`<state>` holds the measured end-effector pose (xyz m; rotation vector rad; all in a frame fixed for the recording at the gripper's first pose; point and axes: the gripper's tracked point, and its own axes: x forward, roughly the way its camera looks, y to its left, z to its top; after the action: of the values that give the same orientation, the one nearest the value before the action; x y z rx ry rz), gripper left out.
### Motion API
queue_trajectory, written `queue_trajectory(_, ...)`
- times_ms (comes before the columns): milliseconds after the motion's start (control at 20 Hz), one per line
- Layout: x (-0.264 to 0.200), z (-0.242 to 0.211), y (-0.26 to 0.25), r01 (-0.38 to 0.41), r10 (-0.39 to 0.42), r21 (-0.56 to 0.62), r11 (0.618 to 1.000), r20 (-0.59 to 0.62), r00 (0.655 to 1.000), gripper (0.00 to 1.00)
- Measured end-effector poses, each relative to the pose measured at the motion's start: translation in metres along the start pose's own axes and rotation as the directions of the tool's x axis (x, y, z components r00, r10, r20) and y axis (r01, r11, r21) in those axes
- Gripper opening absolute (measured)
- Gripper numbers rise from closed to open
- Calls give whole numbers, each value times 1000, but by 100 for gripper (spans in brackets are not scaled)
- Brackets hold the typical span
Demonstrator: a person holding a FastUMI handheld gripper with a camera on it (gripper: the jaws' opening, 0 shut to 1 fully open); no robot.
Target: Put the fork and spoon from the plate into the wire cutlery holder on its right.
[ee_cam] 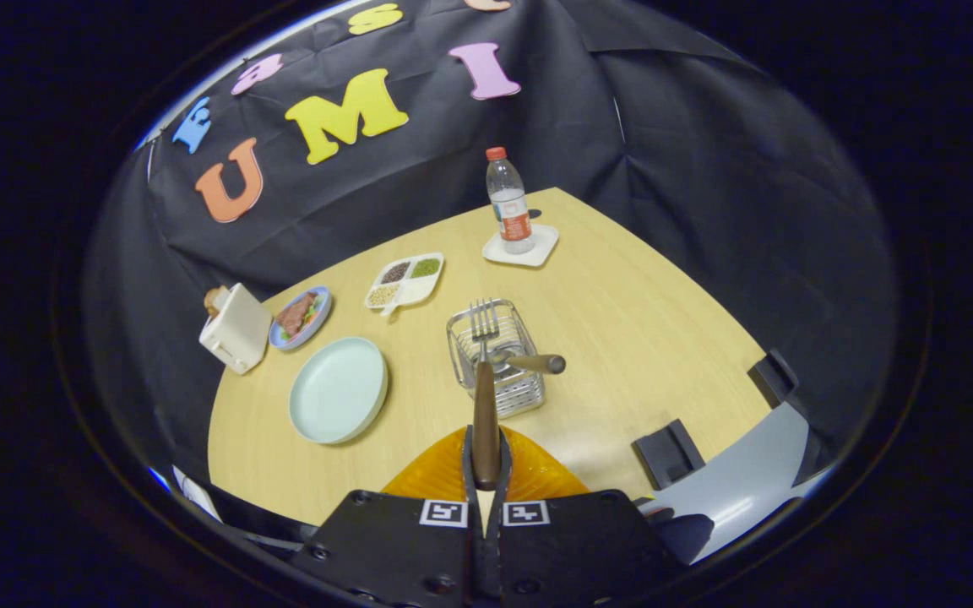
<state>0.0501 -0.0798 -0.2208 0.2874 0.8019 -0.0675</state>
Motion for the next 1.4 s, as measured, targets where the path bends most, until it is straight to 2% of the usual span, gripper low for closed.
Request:
queue_trajectory(150, 3, 2, 1, 23, -23, -12, 1000, -12, 1000, 1)
queue_trajectory(200, 2, 4, 0, 31, -31, -18, 999, -17, 999, 4)
queue_trajectory(300, 2, 7, 6, 24, -24, -11, 1000, -14, 1000, 5)
queue_trajectory(450, -3, 18, 17, -23, 24, -20, 1000, 35, 999, 11)
queue_trajectory(800, -23, 43, 31, -40, 61, -116, 992, 177, 982, 59)
queue_trajectory(1150, -57, 55, 62, -41, 120, -226, 973, 350, 929, 86)
queue_trajectory(1400, -75, 51, 90, -12, 142, -301, 953, 414, 899, 94)
